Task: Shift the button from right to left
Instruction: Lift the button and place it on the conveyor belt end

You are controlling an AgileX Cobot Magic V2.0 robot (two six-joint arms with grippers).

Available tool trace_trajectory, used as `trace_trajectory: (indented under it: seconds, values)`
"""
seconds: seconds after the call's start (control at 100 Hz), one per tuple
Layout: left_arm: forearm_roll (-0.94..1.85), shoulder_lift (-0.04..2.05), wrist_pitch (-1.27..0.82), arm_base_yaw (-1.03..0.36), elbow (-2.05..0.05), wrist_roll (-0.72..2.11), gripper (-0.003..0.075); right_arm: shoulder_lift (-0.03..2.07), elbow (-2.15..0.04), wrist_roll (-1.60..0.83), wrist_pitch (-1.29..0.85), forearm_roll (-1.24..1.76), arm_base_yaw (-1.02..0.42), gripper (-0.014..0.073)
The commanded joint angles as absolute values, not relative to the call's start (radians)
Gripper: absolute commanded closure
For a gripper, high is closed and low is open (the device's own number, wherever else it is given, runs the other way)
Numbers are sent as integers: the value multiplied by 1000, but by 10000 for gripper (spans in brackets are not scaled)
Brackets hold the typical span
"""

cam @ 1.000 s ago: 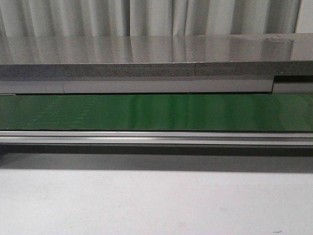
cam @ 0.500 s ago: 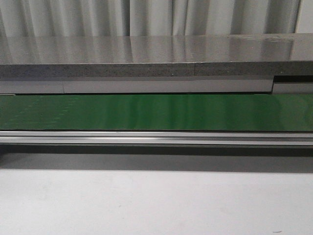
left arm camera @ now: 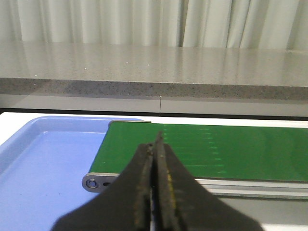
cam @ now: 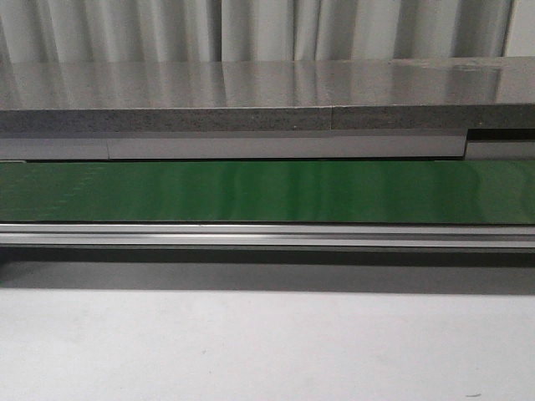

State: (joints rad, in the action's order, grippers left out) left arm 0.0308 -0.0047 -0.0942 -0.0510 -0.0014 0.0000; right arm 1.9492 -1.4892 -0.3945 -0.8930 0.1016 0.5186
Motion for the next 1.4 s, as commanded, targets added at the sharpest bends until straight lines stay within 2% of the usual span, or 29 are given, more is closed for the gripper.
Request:
trace_trajectory:
  seconds: [0.0, 0.18, 0.31, 0.63, 1.0, 1.12, 1.29, 1.39]
  values:
    - [31, -37, -15, -50, 43, -9, 741, 1830, -1526, -393, -924, 134, 526, 377]
    - [31, -37, -15, -50, 43, -9, 741, 1738, -1526, -393, -1005, 236, 514, 377]
    - [31, -37, -15, -50, 43, -9, 741, 1707, -1526, -389, -1069, 247, 455, 377]
    - [31, -37, -15, -50, 43, -9, 741, 1725, -1512, -301, -1088, 244, 301, 377]
    - [31, -37, -15, -50, 43, -9, 741, 1815, -1512, -243, -1111, 229, 291, 370]
    - [31, -37, -15, -50, 43, -9, 741, 1816, -1512, -243, -1106, 218, 291, 281]
    - [31, -37, -15, -50, 43, -9, 741, 1816, -1512, -243, -1108, 209, 291, 34]
    - [31, -37, -15, -50, 43, -9, 741, 1816, -1512, -243, -1108, 209, 291, 4]
